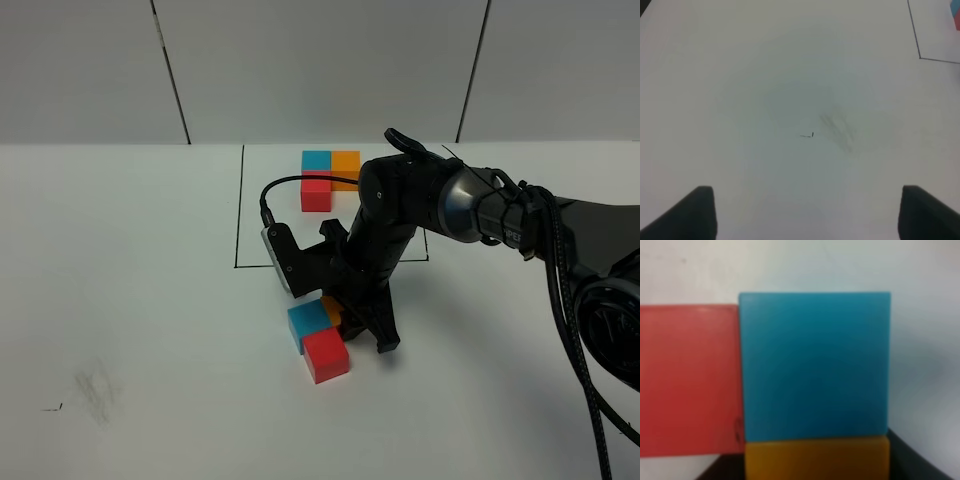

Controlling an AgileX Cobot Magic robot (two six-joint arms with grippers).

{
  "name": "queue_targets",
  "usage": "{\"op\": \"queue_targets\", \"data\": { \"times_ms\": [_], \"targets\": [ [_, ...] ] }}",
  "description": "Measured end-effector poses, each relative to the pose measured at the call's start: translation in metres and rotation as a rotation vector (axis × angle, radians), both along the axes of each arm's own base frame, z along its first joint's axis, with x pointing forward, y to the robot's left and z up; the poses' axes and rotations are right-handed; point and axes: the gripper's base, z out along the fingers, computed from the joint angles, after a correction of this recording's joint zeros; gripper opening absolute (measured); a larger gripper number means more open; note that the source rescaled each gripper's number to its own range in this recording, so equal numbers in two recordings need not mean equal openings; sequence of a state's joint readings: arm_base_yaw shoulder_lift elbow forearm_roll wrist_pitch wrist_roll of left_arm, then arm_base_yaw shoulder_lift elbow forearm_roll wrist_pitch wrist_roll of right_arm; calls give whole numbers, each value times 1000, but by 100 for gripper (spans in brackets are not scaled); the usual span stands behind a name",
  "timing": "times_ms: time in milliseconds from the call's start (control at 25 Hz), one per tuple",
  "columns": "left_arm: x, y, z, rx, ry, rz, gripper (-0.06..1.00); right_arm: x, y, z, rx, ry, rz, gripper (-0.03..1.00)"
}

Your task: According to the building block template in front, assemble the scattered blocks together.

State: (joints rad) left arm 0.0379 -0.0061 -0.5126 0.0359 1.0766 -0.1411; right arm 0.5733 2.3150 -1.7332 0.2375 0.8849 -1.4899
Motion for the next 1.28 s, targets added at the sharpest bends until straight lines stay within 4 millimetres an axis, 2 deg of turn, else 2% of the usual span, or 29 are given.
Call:
{"op": "queue_targets", "data": {
  "times_ms": [240, 320, 360, 560, 680, 1040, 1280],
  "targets": [
    [0, 0, 0, 0, 0, 0, 100, -1, -1, 0, -4, 24, -28, 20],
    [0, 0, 0, 0, 0, 0, 100, -2, -1, 0, -6, 36, -48, 24],
    [0, 0, 0, 0, 0, 0, 100, -2, -1, 0, -5, 43, -58, 29],
    [0, 0, 0, 0, 0, 0, 100, -2, -1, 0, -3, 46, -99, 65],
    [0, 0, 0, 0, 0, 0, 100, 0, -1, 0, -2, 27, -117, 77],
    [0, 0, 0, 0, 0, 0, 100, 3, -5, 6, -38, -8, -137, 78],
    [0, 0, 0, 0, 0, 0, 100, -1, -8, 53, 15, -54, -203, 78]
  ]
}}
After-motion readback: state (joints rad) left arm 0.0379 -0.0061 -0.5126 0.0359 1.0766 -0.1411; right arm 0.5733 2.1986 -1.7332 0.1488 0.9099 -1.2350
